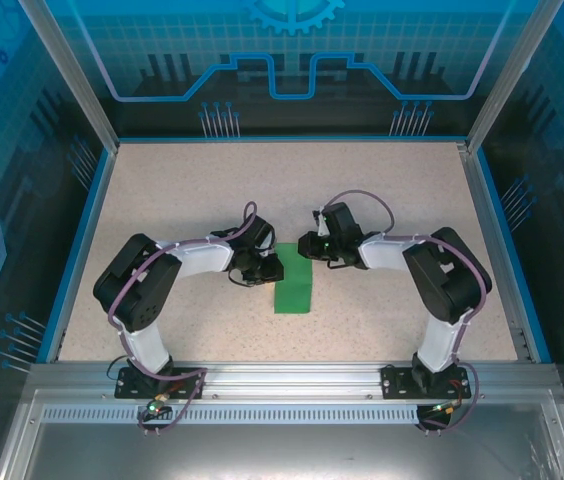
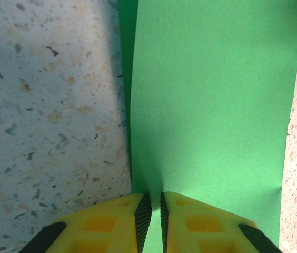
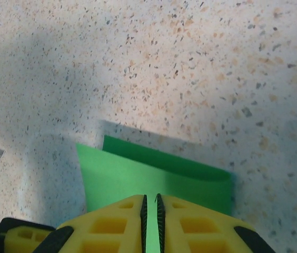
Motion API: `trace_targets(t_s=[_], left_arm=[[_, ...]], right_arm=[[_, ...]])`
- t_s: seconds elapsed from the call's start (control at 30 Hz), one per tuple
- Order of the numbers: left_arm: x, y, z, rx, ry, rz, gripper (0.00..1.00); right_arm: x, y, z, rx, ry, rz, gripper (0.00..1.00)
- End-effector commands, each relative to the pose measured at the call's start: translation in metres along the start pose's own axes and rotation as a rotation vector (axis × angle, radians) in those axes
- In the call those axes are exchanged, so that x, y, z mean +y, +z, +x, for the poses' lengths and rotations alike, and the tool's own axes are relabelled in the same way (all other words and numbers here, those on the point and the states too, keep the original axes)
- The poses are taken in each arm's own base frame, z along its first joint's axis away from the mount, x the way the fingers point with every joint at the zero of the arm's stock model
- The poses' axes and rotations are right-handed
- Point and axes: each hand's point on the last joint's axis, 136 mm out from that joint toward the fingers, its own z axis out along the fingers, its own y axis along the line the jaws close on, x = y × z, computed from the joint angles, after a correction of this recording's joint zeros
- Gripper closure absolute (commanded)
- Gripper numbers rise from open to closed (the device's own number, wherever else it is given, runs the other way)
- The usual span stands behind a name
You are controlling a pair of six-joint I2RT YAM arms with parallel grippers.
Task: Fold a paper plane with a square sheet of paper (pick it up from the middle)
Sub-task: Fold the square sheet of paper in half at the center of the table.
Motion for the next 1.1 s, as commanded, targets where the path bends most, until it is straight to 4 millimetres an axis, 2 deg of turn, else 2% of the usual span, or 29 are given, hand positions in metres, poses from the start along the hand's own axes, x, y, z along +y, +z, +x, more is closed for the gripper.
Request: trace_targets(t_s=[0.0, 0.37, 0.57, 0.7, 0.8, 0.9, 0.93, 0.97, 1.07], left_arm=[[0.073, 0.010, 0.054, 0.158, -0.052, -0.268, 0.80], [0.074, 0.006, 0.057, 0.159, -0.045, -0.276, 0.80], [0.078, 0.003, 0.059, 0.157, -0.048, -0.287, 0.80], [0.078, 0.004, 0.060, 0.160, -0.052, -0.289, 0.80], [0.077, 0.004, 0.059, 0.161, -0.053, -0.286, 0.80], [0.076, 0.004, 0.057, 0.159, -0.053, -0.284, 0.80], [0.075, 0.004, 0.056, 0.157, -0.053, -0.282, 0.80], [0.074, 0.004, 0.055, 0.157, -0.053, -0.281, 0.80], [0.073, 0.006, 0.054, 0.159, -0.053, -0.279, 0.80]], right_arm=[[0.001, 0.011, -0.006, -0.001, 0.006, -0.008, 0.84], [-0.030, 0.020, -0.004, 0.019, 0.060, 0.030, 0.85], [-0.052, 0.013, -0.007, 0.008, 0.094, 0.072, 0.86], [-0.059, 0.007, -0.014, -0.011, 0.106, 0.079, 0.86], [-0.055, 0.001, -0.018, -0.017, 0.096, 0.059, 0.86], [-0.042, -0.011, -0.022, -0.032, 0.073, 0.022, 0.85], [-0.032, -0.017, -0.026, -0.048, 0.058, 0.001, 0.85], [-0.032, -0.023, -0.017, -0.037, 0.060, -0.001, 0.85], [-0.013, -0.039, -0.003, -0.024, 0.042, -0.042, 0.85]])
